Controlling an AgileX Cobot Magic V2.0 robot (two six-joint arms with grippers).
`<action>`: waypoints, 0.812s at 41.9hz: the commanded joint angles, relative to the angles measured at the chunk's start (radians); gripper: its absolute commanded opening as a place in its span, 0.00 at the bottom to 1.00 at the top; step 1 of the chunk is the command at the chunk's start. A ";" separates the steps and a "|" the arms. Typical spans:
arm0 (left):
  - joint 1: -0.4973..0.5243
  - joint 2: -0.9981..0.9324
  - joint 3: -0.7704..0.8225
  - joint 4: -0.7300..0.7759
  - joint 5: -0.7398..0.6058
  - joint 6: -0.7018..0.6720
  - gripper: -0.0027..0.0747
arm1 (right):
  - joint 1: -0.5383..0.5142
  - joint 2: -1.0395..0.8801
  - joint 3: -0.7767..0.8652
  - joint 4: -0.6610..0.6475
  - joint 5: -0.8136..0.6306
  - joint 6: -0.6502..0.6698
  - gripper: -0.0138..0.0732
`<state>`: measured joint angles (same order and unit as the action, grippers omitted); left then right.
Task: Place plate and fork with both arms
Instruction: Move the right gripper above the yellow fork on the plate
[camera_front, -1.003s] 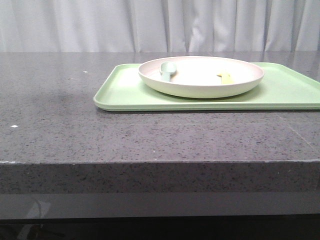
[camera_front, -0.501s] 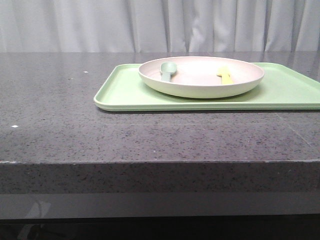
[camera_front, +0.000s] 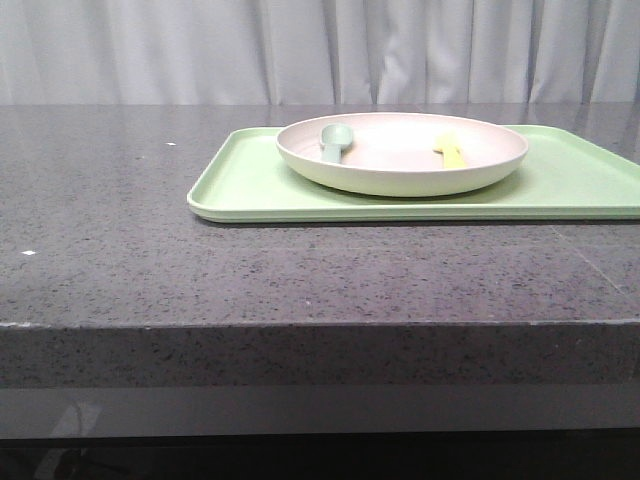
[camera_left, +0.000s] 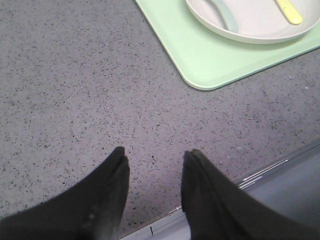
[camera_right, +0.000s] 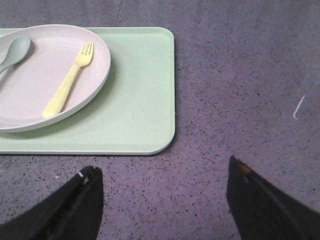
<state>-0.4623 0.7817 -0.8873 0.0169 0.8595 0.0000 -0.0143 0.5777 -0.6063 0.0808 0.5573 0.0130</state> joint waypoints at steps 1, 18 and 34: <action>0.003 -0.006 -0.025 -0.010 -0.061 -0.007 0.37 | -0.003 0.009 -0.037 0.000 -0.068 -0.001 0.78; 0.003 -0.006 -0.025 -0.010 -0.064 -0.007 0.37 | 0.025 0.031 -0.079 0.036 -0.032 -0.025 0.78; 0.003 -0.006 -0.025 -0.010 -0.064 -0.007 0.37 | 0.254 0.207 -0.301 0.074 0.232 -0.216 0.78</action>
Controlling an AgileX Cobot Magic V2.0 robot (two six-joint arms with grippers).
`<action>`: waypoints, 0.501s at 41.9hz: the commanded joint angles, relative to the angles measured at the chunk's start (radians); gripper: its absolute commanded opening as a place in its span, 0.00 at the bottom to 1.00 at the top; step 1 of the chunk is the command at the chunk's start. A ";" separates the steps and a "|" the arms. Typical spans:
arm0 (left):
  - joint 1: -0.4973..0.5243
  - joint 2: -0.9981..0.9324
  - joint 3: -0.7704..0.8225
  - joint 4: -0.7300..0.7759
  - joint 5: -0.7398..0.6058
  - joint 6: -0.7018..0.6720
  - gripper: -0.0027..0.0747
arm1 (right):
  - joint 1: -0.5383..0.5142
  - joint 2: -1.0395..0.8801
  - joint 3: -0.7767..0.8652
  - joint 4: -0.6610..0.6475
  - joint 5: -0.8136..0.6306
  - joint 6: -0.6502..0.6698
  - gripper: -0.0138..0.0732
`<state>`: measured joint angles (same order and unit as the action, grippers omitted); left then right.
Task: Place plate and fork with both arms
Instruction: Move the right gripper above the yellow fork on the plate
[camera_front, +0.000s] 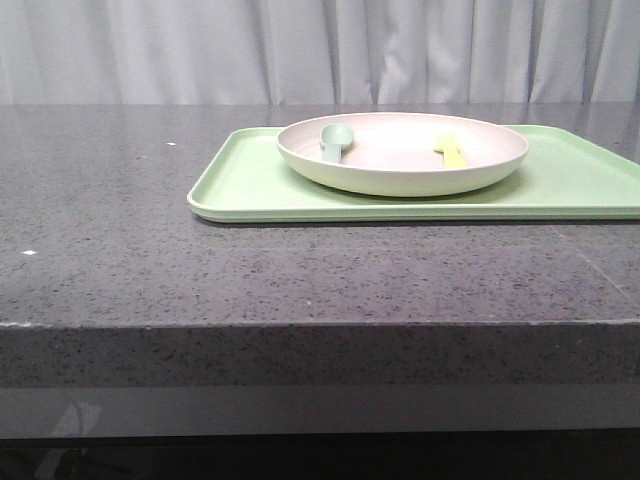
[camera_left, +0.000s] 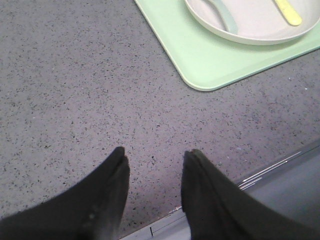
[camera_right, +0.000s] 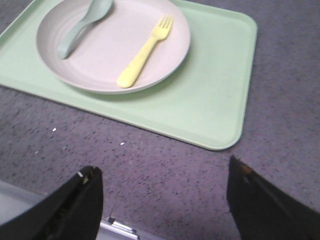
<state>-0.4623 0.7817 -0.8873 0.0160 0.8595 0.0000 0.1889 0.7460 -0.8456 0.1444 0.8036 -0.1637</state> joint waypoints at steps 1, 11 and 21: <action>0.003 -0.006 -0.025 -0.009 -0.064 -0.007 0.37 | 0.066 0.044 -0.069 0.010 -0.008 -0.043 0.78; 0.003 -0.006 -0.025 -0.009 -0.064 -0.007 0.37 | 0.159 0.178 -0.177 0.010 0.047 -0.056 0.78; 0.003 -0.006 -0.025 -0.009 -0.064 -0.007 0.37 | 0.159 0.335 -0.348 0.013 0.130 -0.049 0.78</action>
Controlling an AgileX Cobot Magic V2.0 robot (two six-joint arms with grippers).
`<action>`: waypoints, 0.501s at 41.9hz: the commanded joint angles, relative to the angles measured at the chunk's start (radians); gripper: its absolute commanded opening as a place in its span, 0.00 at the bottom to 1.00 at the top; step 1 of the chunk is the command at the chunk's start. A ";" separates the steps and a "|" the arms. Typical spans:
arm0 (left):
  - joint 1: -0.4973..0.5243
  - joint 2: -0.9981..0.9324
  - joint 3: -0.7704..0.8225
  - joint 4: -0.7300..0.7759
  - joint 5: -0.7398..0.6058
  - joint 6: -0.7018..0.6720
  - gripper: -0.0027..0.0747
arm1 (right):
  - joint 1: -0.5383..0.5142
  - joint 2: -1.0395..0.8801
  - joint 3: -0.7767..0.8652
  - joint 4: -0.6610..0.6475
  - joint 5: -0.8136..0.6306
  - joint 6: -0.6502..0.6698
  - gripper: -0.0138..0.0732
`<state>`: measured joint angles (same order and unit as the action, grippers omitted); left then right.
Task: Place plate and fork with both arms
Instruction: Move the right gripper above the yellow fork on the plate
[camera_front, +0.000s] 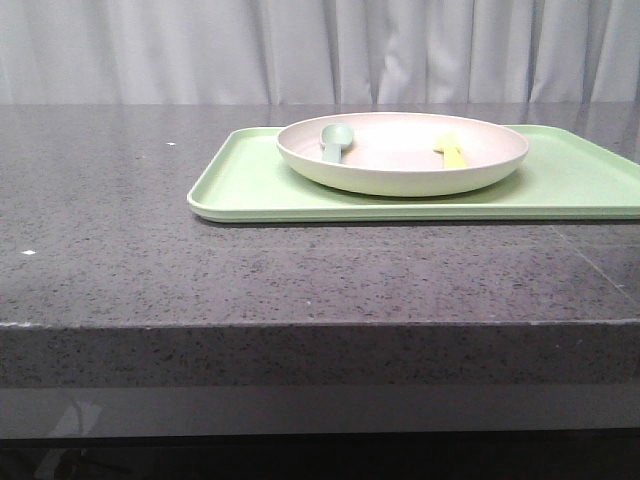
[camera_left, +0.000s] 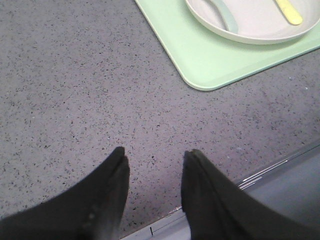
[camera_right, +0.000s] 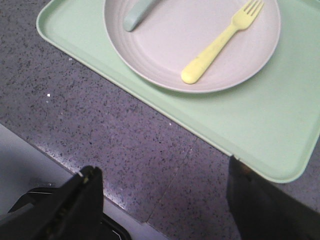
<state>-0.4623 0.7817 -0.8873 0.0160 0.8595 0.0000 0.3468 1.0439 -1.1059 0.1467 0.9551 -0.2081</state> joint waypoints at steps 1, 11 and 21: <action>0.003 -0.006 -0.025 -0.009 -0.064 -0.007 0.37 | 0.001 0.055 -0.103 0.014 -0.016 -0.005 0.78; 0.003 -0.006 -0.025 -0.009 -0.064 -0.007 0.37 | 0.001 0.221 -0.266 0.021 0.052 0.045 0.78; 0.003 -0.006 -0.025 -0.009 -0.064 -0.007 0.37 | 0.000 0.388 -0.417 0.020 0.140 0.110 0.68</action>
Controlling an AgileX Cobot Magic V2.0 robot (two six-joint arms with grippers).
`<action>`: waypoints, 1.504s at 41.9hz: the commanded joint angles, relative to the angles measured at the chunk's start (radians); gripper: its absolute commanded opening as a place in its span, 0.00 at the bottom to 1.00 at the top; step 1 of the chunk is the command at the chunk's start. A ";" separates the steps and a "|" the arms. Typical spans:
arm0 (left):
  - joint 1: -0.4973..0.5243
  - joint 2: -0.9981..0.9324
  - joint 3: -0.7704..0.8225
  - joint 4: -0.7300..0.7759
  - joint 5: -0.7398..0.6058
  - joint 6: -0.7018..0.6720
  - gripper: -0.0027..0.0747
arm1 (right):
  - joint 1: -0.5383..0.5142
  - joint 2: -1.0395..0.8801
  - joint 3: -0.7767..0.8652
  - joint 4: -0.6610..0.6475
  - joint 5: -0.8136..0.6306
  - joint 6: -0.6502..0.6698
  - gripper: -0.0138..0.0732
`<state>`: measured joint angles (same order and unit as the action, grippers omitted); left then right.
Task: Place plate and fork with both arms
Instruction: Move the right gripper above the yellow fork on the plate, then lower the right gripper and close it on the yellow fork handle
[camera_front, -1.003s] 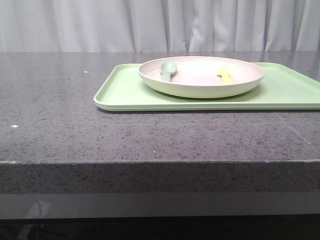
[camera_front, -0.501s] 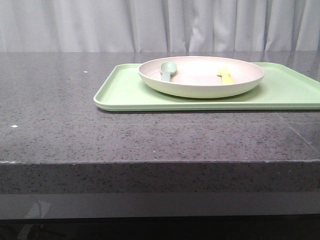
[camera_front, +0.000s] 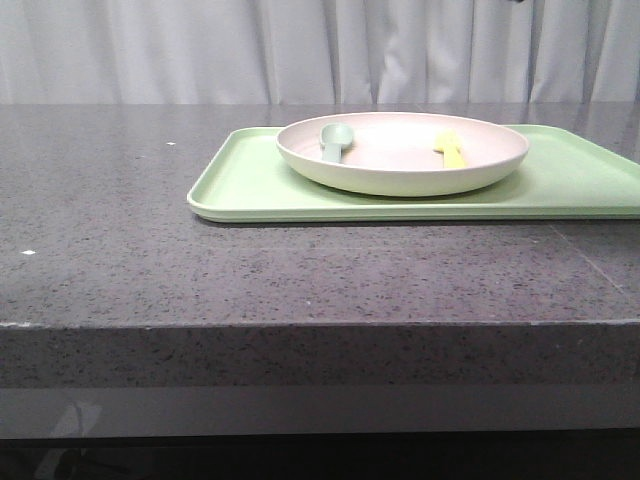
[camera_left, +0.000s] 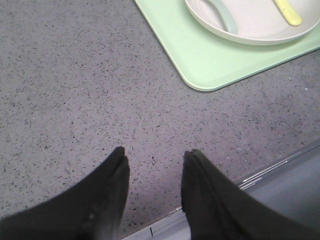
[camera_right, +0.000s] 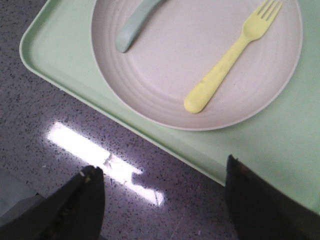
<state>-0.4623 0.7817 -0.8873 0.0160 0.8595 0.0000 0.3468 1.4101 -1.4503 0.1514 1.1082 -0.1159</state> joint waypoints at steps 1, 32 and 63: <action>0.003 -0.006 -0.025 -0.009 -0.064 -0.007 0.37 | 0.000 0.038 -0.087 0.015 -0.013 0.017 0.64; 0.003 -0.006 -0.025 -0.009 -0.064 -0.007 0.37 | -0.017 0.384 -0.365 -0.140 0.053 0.315 0.53; 0.003 -0.006 -0.025 -0.009 -0.065 -0.007 0.37 | -0.071 0.572 -0.522 -0.094 0.110 0.412 0.53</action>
<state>-0.4623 0.7817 -0.8873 0.0160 0.8595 0.0000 0.2865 2.0278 -1.9400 0.0454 1.2369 0.2900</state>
